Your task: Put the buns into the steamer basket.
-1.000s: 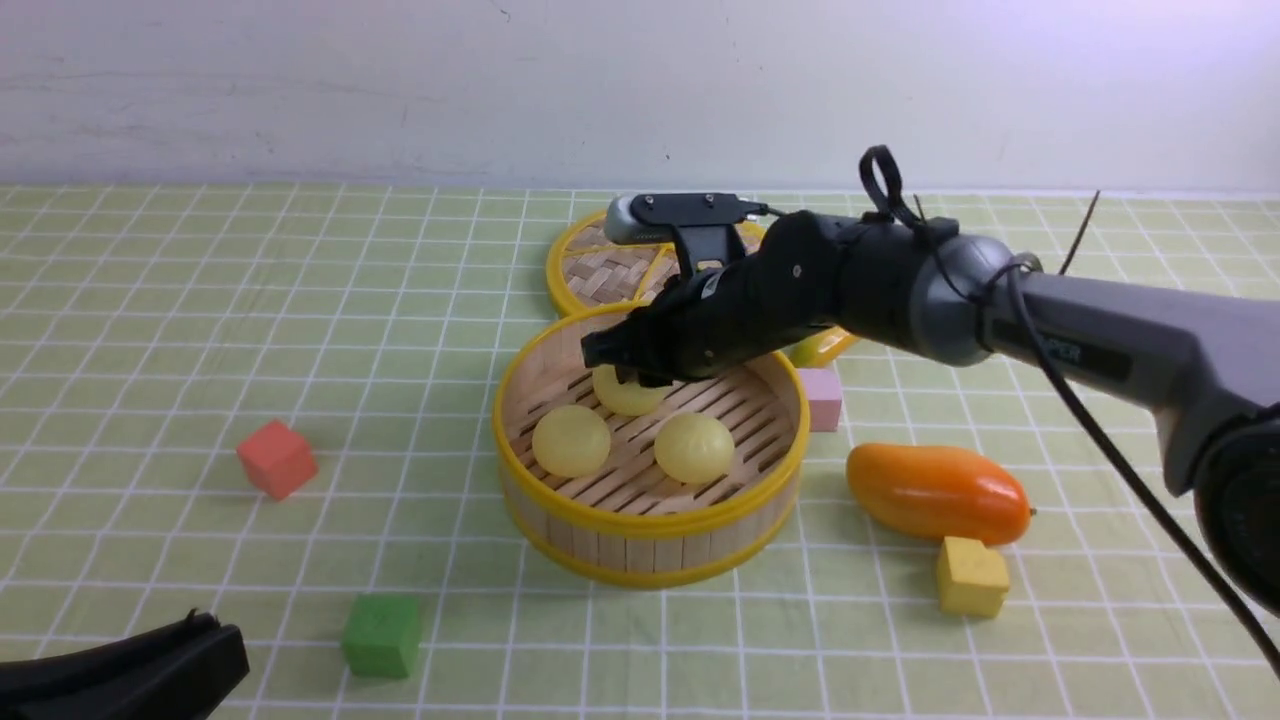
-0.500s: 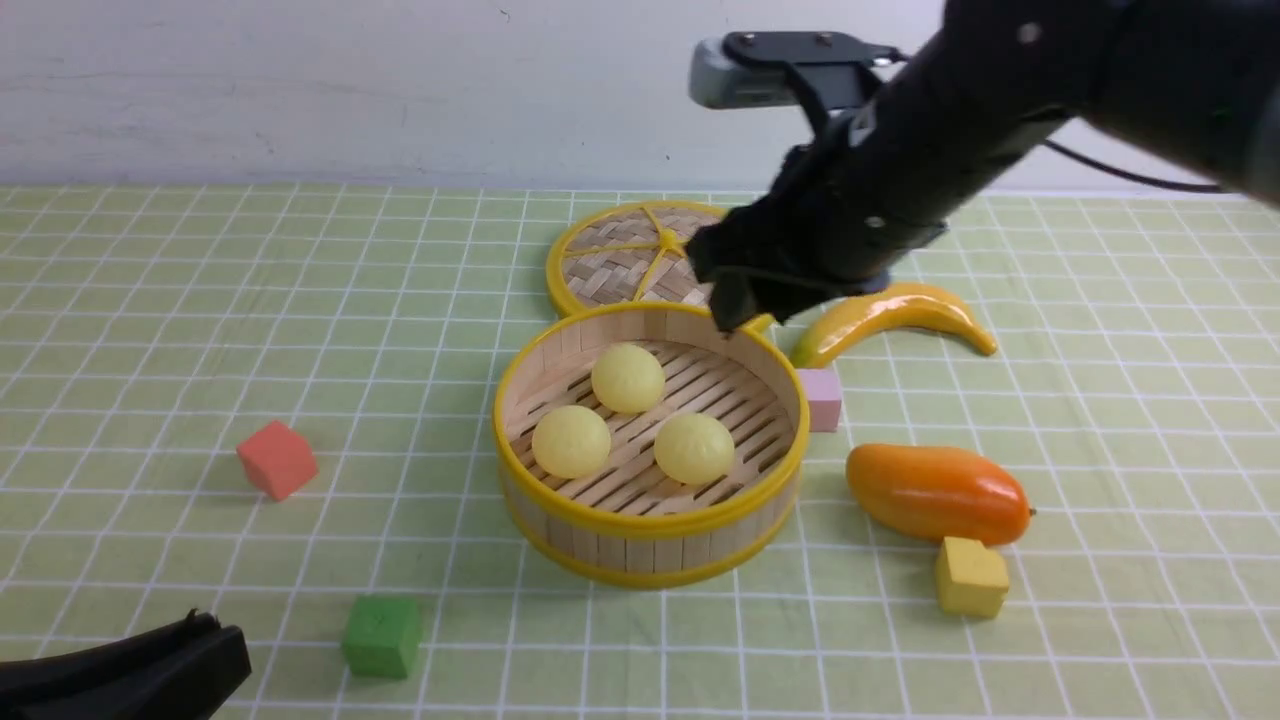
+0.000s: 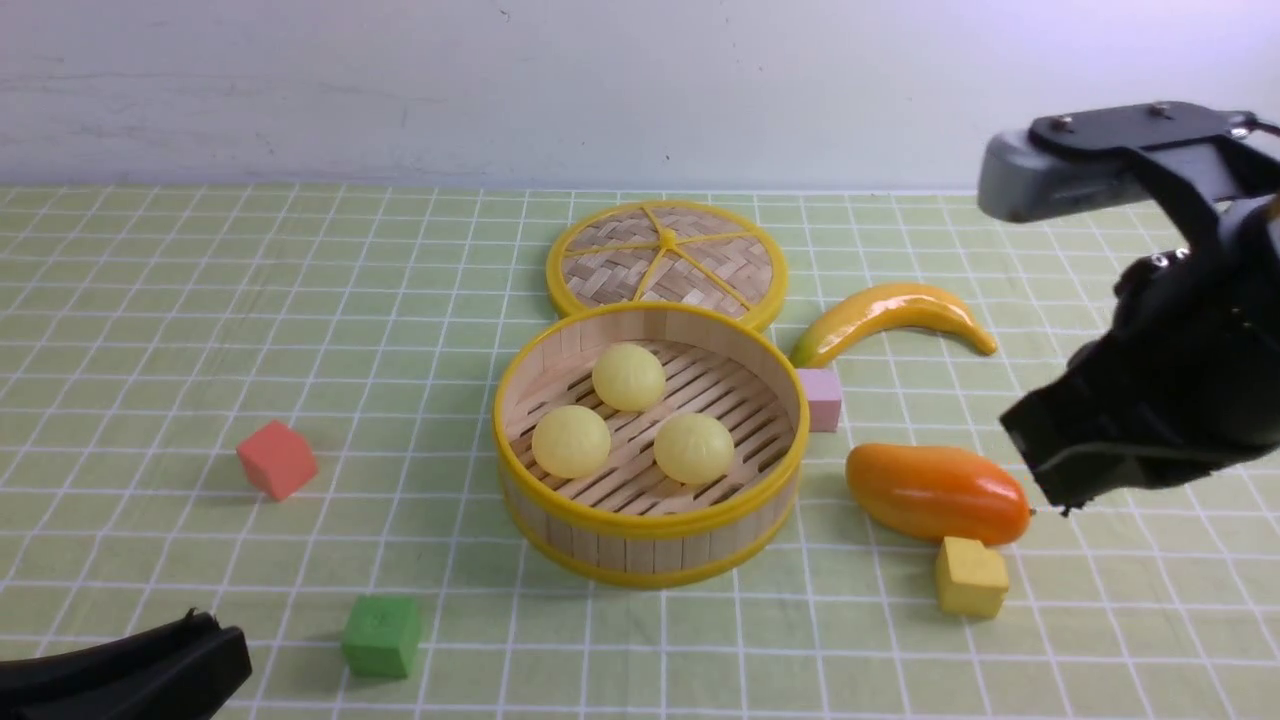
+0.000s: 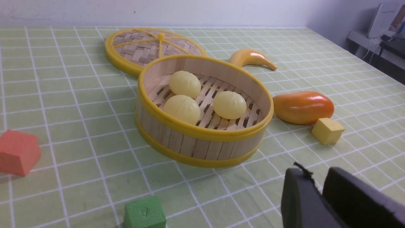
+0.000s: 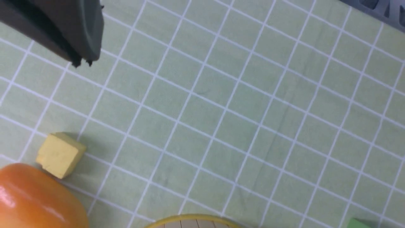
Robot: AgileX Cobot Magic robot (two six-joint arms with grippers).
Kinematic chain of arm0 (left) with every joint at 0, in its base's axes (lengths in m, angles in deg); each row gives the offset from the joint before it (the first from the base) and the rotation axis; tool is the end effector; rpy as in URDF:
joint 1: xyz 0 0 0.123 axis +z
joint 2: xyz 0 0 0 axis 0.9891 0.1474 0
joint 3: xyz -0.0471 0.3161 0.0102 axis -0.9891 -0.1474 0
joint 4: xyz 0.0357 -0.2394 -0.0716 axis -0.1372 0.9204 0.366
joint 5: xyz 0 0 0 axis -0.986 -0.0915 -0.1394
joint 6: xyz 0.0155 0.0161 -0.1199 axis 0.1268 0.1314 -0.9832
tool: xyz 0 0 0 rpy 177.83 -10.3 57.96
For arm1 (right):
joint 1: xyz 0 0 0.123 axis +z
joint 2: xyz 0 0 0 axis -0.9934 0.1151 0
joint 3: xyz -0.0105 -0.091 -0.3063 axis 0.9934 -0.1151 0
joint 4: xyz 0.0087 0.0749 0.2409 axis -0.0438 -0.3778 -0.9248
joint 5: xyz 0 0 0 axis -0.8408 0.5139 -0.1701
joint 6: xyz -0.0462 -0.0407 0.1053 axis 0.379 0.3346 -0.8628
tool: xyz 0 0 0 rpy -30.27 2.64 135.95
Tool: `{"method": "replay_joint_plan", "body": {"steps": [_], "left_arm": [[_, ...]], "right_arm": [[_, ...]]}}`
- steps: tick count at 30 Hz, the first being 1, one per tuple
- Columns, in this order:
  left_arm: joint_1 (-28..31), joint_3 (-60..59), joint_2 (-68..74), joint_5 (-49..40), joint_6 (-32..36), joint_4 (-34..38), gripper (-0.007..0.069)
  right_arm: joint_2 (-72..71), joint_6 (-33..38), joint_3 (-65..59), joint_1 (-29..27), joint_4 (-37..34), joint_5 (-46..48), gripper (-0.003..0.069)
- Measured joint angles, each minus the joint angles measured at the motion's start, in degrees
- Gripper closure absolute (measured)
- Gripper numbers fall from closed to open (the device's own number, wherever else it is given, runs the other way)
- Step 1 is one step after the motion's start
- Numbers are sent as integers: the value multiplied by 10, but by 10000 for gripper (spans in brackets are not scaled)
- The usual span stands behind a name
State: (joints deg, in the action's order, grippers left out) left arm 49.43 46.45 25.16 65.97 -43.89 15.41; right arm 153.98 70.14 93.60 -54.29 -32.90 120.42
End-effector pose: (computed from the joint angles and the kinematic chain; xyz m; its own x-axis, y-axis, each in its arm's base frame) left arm 0.0725 -0.0481 0.2695 -0.2527 -0.0986 -0.9625 0.5040 0.8358 -0.2179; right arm 0.2103 0.1316 0.3829 -0.8465 -0.3233 -0.4230 -0.4173 0.8963 0.1501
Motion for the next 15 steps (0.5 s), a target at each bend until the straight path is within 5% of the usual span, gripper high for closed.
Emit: {"method": "replay_joint_plan", "body": {"steps": [7,15], "left_arm": [[0,0,0,-1,0,0,513],[0,0,0,-4,0,0,500]], "right_arm": [[-58,23,-45,-7,26,-22,679],[-422,82,-494,-148,12,-426,679]]}}
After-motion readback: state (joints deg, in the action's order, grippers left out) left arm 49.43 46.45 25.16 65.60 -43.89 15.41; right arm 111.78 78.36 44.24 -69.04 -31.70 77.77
